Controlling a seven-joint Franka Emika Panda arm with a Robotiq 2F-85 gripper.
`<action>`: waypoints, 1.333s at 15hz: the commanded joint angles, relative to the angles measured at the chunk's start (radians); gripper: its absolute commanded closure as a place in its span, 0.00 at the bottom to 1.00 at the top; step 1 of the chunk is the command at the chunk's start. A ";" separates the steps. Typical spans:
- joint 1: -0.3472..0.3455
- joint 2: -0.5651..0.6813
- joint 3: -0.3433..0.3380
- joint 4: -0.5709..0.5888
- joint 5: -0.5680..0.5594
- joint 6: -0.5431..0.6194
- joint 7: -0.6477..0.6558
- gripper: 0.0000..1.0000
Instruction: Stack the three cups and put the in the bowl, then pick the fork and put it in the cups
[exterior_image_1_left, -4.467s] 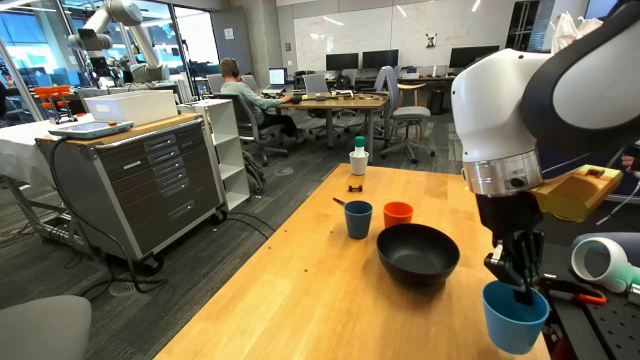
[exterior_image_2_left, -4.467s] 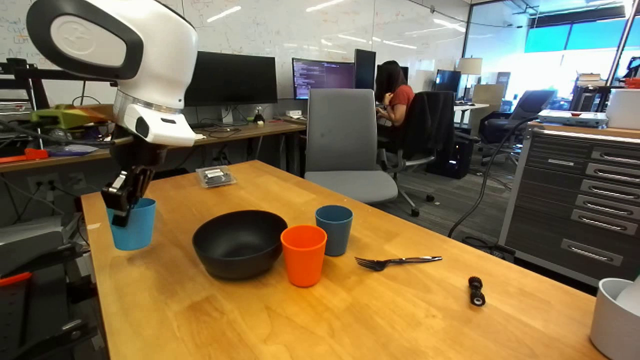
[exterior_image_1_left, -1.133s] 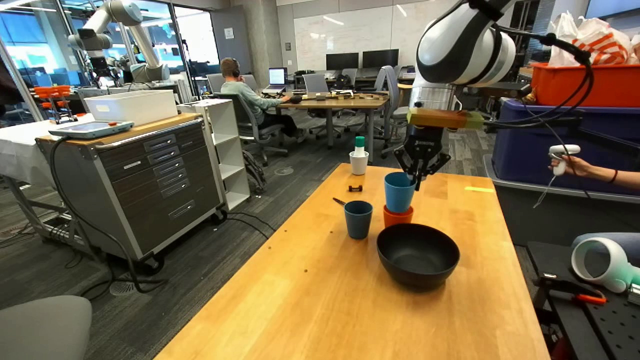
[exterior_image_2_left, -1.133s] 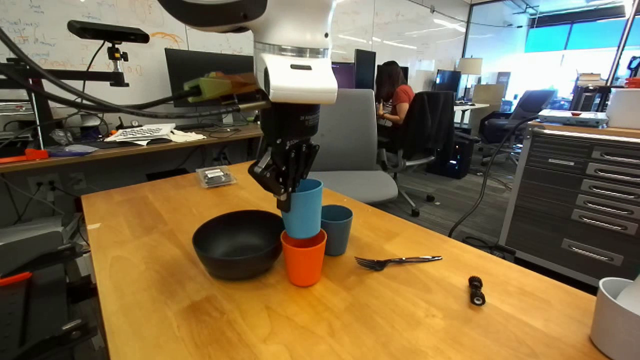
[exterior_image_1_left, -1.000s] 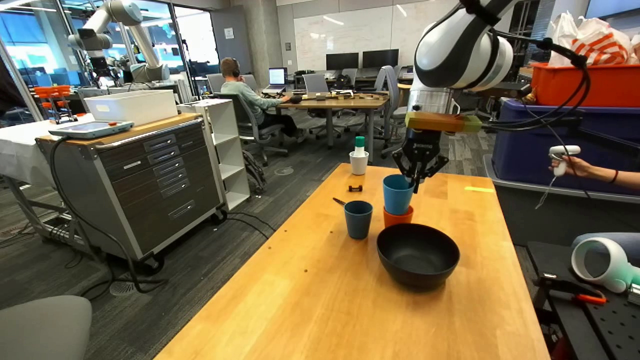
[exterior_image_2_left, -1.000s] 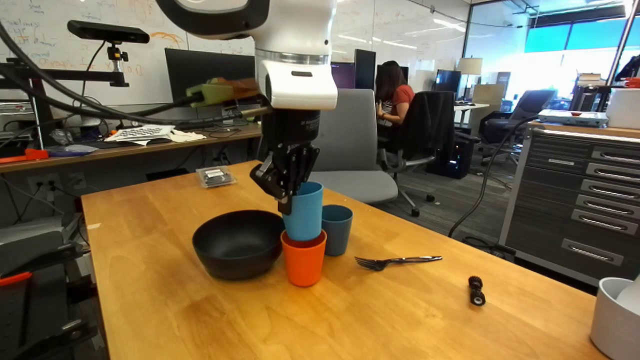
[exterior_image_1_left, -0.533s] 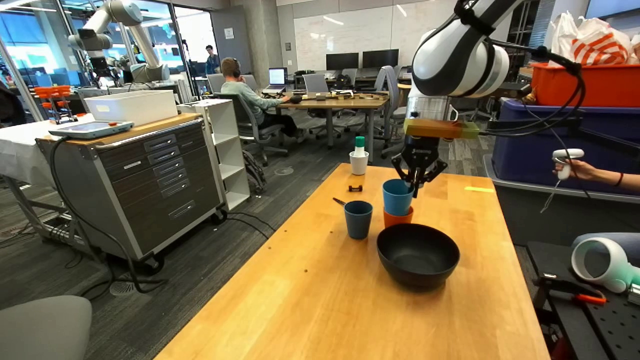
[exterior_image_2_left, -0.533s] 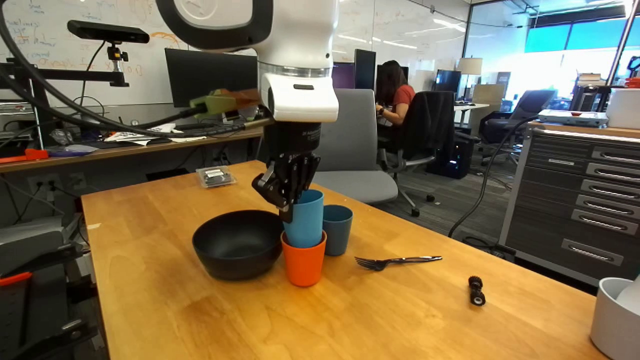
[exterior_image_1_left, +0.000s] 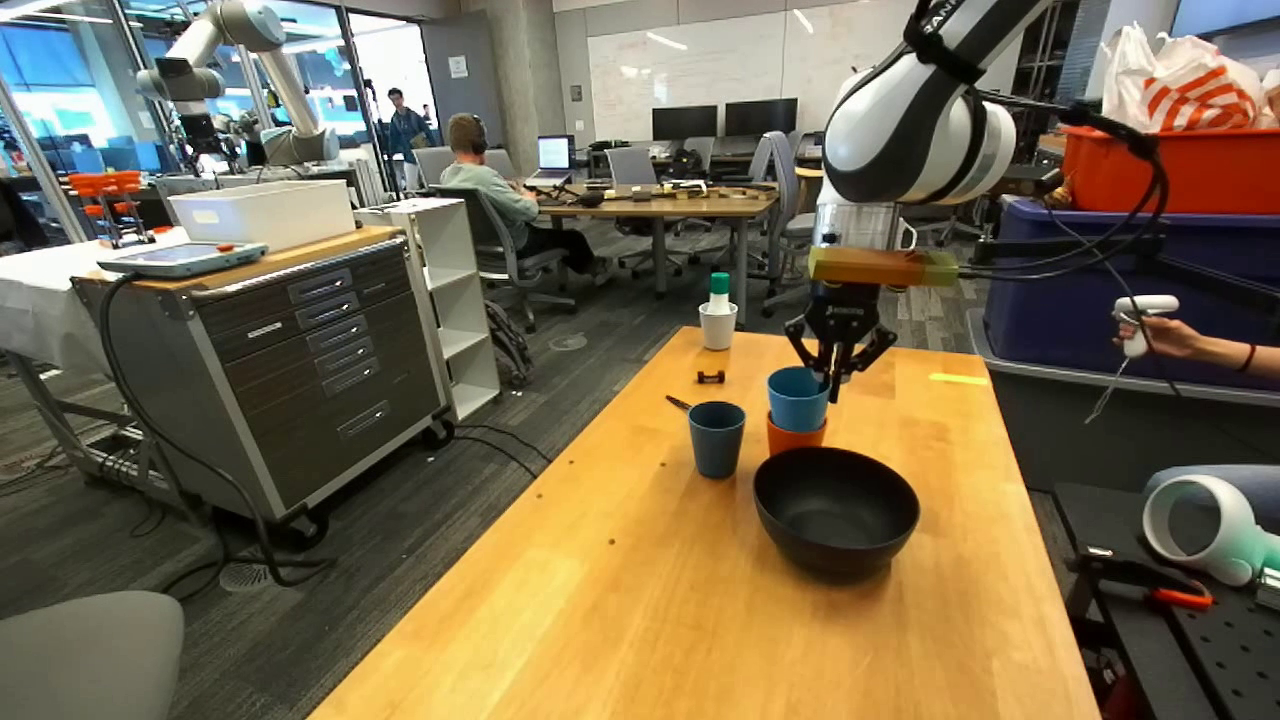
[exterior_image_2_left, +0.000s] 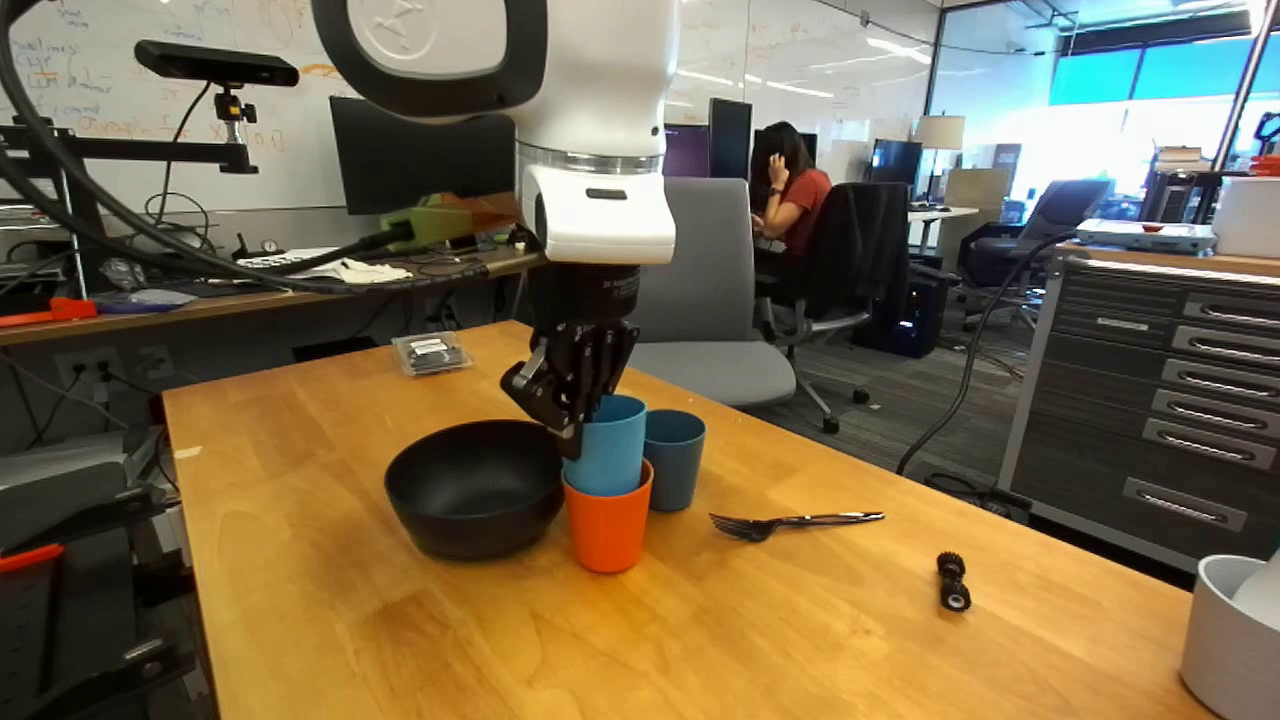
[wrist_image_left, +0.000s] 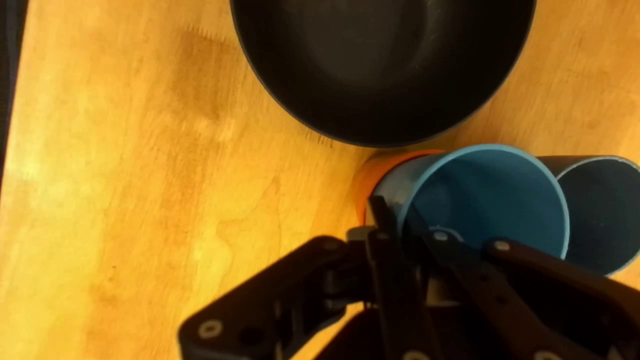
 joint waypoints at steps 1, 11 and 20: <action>0.017 -0.013 -0.017 -0.003 0.014 0.012 -0.012 0.86; 0.029 -0.096 -0.019 -0.044 -0.026 0.007 -0.015 0.02; 0.028 -0.222 -0.016 -0.094 -0.168 -0.059 0.005 0.00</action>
